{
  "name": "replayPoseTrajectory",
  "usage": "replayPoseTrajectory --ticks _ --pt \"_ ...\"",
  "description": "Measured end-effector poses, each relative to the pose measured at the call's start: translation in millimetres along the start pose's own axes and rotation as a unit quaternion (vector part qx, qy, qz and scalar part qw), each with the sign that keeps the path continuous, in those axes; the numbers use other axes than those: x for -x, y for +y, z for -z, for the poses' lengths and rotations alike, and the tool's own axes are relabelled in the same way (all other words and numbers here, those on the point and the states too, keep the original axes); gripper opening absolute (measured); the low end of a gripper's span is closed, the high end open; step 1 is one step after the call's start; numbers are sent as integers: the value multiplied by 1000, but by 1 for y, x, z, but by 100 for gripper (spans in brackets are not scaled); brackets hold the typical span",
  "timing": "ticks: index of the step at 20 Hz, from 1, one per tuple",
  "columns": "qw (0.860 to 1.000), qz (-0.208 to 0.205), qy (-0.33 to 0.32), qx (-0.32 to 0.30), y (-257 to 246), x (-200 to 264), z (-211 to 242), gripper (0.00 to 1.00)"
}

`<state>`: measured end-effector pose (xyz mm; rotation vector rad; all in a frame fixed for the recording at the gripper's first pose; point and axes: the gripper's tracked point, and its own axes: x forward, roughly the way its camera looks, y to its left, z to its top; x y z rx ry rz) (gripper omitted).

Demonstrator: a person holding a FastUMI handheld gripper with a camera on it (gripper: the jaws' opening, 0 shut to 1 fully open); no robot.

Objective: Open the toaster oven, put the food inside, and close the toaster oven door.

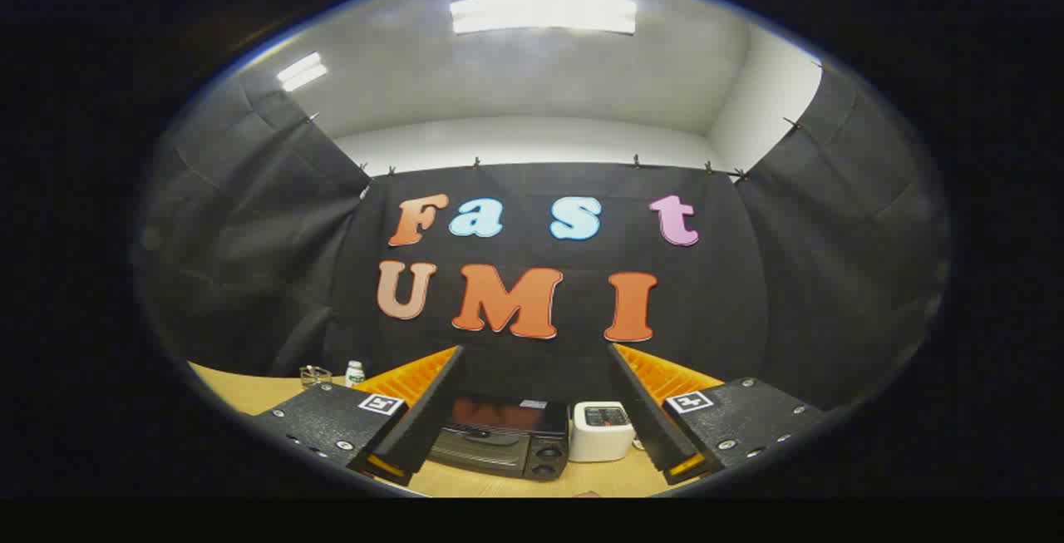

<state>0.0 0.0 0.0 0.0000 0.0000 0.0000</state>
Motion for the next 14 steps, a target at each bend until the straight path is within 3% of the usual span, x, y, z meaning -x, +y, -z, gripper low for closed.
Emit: replayPoseTrajectory --ticks 7,14 --pt "1000 -19 -2 -10 15 7 -14 99" --pt "1000 -12 -1 -14 10 6 -17 99"
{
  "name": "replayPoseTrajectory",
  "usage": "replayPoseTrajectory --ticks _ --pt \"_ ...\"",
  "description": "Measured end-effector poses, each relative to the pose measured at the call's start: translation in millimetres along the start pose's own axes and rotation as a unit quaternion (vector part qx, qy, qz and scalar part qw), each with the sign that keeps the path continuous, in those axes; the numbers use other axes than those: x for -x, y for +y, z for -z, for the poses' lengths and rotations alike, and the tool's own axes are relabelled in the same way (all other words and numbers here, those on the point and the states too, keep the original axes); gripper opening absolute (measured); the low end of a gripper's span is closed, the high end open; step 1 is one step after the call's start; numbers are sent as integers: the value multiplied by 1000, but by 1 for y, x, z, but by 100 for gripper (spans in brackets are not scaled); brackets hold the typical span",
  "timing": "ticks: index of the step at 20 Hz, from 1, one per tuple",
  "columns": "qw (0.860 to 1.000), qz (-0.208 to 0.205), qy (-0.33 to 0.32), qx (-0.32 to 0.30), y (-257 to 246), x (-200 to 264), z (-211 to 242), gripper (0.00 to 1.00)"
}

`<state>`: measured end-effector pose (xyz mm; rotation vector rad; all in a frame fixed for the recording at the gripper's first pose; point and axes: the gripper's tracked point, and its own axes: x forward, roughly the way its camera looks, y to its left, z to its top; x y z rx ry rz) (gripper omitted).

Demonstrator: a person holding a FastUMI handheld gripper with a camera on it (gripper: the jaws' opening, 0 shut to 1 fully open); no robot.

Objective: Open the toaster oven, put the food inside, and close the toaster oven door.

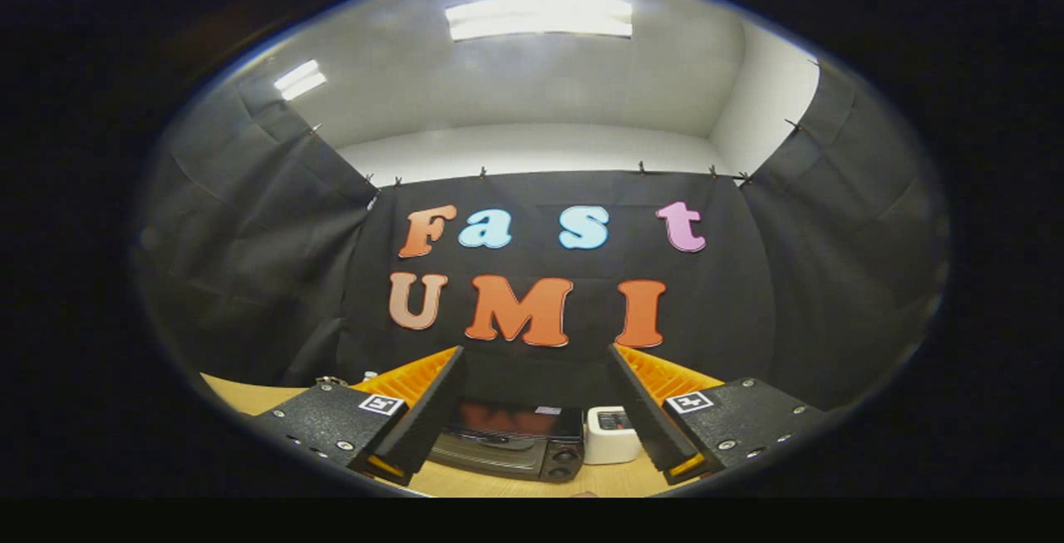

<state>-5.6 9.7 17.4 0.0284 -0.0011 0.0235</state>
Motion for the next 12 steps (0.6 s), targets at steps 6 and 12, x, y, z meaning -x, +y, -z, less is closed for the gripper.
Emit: replayPoseTrajectory --ticks 6,12 --pt "1000 -5 19 -6 8 -6 12 99" --pt "999 -20 25 -8 27 -15 20 99"
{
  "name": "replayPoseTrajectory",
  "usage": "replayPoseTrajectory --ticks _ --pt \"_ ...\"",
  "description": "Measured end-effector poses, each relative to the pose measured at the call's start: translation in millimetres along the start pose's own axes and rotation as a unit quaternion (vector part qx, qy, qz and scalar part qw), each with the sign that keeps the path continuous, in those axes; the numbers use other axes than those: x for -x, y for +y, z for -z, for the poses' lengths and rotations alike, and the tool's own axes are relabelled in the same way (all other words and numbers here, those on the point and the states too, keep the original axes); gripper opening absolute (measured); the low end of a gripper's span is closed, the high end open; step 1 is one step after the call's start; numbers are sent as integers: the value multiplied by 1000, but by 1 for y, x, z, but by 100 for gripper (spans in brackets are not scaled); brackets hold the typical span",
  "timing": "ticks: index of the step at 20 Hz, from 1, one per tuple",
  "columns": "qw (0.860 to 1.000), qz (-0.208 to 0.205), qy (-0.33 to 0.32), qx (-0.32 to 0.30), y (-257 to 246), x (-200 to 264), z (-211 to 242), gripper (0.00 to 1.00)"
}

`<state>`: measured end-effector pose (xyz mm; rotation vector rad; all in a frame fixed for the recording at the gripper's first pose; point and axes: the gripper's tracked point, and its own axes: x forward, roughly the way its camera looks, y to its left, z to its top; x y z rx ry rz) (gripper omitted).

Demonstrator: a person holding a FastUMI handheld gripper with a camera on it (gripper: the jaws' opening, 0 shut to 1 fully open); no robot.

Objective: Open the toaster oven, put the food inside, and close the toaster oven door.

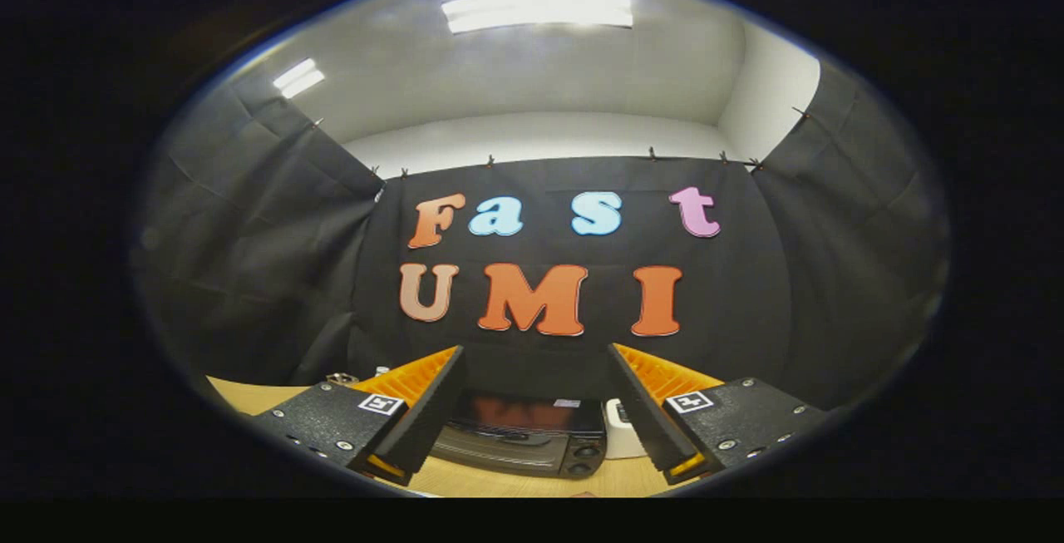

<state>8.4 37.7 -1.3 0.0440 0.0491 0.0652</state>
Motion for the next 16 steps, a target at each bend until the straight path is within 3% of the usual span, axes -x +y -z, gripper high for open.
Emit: replayPoseTrajectory --ticks 8,16 --pt "999 -13 47 -10 27 -28 51 99" --pt "993 -56 95 -28 65 -60 109 99"
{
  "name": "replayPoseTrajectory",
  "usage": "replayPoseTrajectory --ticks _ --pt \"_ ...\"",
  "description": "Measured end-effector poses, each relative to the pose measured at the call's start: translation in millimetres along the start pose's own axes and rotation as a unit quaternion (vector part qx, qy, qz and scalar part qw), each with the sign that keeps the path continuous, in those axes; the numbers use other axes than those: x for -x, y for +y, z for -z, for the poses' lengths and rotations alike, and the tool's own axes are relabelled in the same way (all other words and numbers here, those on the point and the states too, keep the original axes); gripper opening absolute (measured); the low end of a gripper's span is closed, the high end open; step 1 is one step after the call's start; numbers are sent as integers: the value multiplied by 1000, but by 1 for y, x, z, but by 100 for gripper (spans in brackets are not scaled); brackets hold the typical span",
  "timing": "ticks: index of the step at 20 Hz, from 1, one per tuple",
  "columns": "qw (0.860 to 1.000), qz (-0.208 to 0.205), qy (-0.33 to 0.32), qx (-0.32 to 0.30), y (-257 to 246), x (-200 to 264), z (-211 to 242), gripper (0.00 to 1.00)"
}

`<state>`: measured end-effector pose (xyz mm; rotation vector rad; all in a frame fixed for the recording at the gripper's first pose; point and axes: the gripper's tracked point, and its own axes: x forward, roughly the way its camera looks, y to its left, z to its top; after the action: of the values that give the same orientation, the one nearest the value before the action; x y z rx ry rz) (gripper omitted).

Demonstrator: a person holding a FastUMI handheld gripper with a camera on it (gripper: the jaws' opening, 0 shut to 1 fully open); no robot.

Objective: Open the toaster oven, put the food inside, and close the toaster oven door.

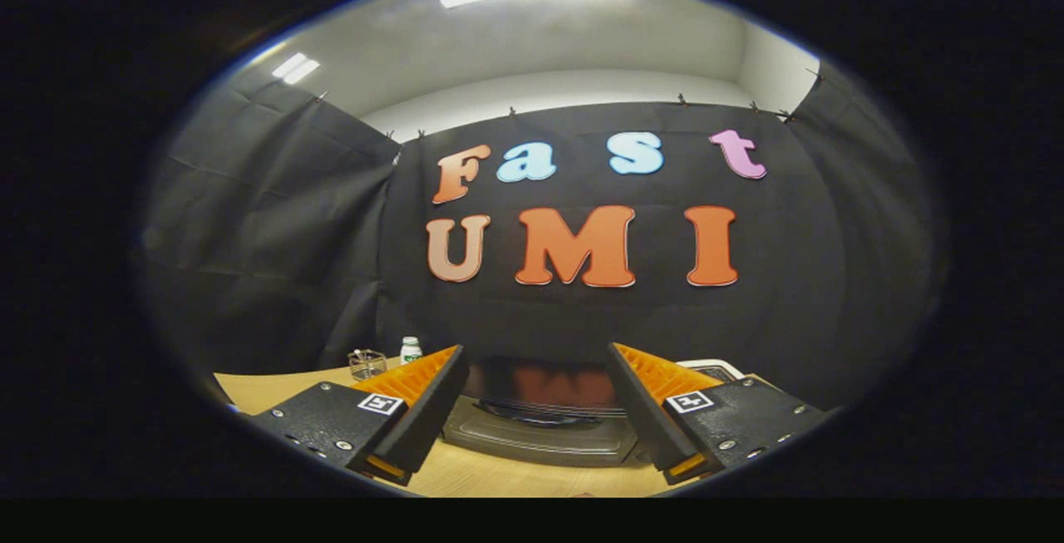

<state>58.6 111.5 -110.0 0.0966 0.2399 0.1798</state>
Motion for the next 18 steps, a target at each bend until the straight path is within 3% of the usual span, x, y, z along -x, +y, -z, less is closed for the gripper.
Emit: replayPoseTrajectory --ticks 5,11,18 --pt "999 -1 46 10 1 -32 46 99" --pt "996 11 88 -23 -5 -62 85 99" --pt "994 51 90 37 -11 -83 106 99"
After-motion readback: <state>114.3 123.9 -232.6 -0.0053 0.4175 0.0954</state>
